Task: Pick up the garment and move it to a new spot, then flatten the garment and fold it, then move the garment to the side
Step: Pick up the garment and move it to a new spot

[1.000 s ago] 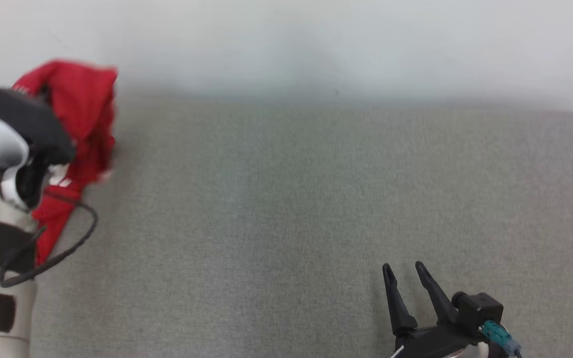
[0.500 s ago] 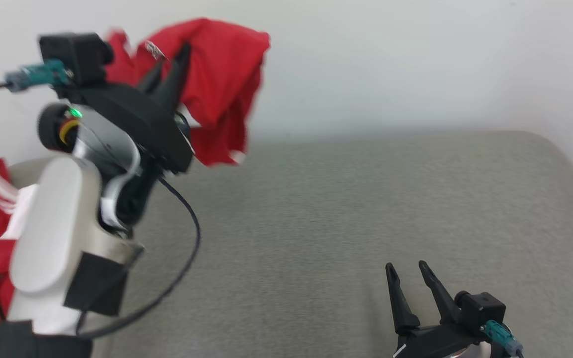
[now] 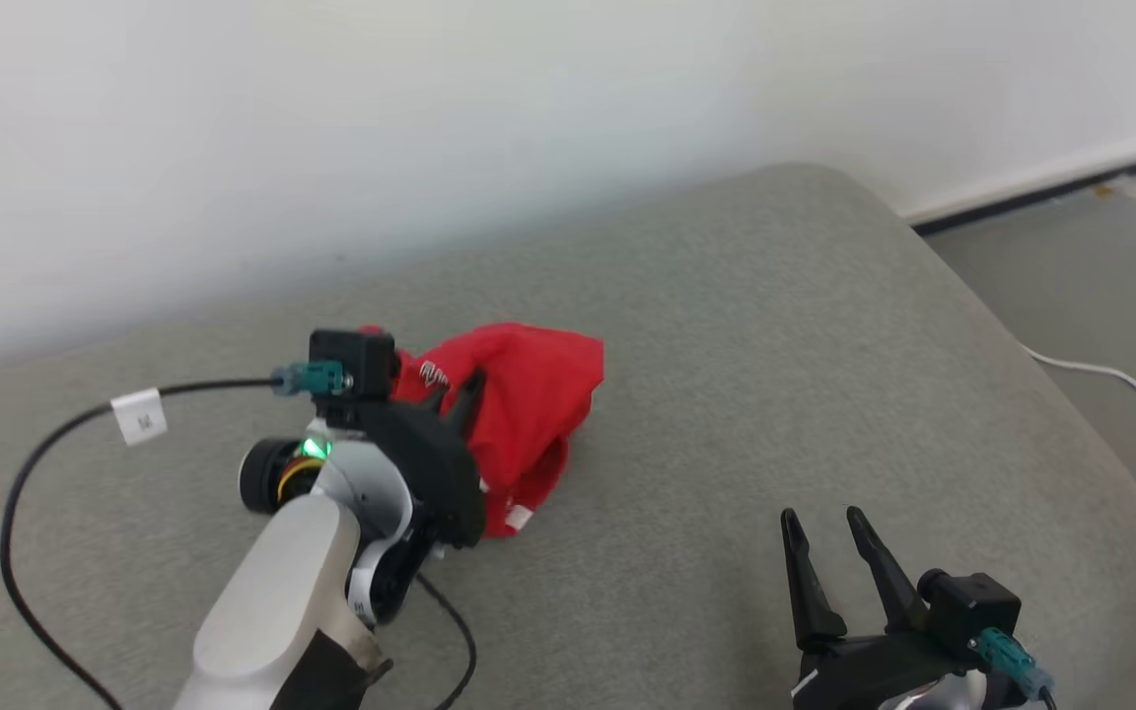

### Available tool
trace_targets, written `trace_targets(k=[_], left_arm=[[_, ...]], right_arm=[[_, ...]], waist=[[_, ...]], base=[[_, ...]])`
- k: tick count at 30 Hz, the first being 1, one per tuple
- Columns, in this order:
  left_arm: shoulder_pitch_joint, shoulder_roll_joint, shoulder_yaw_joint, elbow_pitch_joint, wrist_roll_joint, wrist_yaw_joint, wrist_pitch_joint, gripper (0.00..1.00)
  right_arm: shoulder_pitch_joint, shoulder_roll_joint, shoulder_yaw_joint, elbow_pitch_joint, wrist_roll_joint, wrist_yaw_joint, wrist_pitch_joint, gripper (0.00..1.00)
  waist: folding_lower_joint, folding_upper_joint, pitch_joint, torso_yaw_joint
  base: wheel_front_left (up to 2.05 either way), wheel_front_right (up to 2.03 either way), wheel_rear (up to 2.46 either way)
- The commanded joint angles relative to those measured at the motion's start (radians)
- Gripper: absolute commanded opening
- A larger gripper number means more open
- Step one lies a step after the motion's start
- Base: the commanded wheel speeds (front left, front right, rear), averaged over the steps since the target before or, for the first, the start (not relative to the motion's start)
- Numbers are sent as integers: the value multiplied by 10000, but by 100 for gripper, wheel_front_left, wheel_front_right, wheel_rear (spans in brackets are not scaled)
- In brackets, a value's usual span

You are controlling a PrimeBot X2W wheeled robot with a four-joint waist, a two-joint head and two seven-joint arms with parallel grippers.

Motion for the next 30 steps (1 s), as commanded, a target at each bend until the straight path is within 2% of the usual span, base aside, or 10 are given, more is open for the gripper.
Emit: trace_targets(k=[1, 2, 6, 11, 15, 19, 22, 25, 28, 30], left_arm=[[22, 7, -34, 401, 169, 18, -243, 51], [18, -19, -19, 845, 179, 188, -312, 100], [-138, -168, -82, 1720, -36, 177, -1275, 100], [254, -245, -74, 1431, -731, 96, -2217, 100], [1033, -213, 71, 563, -707, 302, -3622, 100], [2225, 289, 216, -565, -156, 604, -4787, 100], [3296, 493, 521, -1643, 432, 911, -5035, 100], [4438, 436, 1435, -3177, 1135, 1146, -5047, 100], [5562, 214, 2155, -4339, 1904, 1057, -5052, 100], [5856, 177, 2350, -4541, 2175, 1046, -5053, 100]], right_arm=[[-115, 23, 49, -36, 89, -21, -45, 100], [-140, 24, 68, -20, 127, -21, -47, 100], [-36, 19, -136, -34, 96, -21, -51, 100], [85, 24, -481, -74, -43, -21, -53, 100], [228, 13, -752, -134, -150, -21, -53, 100], [364, 23, -987, -203, -318, -21, -53, 100], [438, 13, -1110, -251, -416, -21, -53, 100], [509, 20, -1131, -335, -523, -21, -54, 100], [613, 20, -1090, -441, -639, -21, -54, 100], [666, 16, -1063, -482, -707, -21, -54, 100]], waist=[[-1, -1, 644, -770], [-1, -1, 653, -745], [-1, -1, 594, -156], [-1, -1, 362, 746], [-1, -1, 188, 1410], [-1, -1, 58, 1951], [-1, -1, 15, 2244], [-1, -1, -31, 2447], [-1, -1, -92, 2557], [-1, -1, -105, 2570]], base=[[0, 0, 0], [0, 0, 0], [0, 0, 0], [0, 0, 0], [0, 0, 0], [0, 0, 0], [0, 0, 0], [0, 0, 0], [0, 0, 0], [0, 0, 0]])
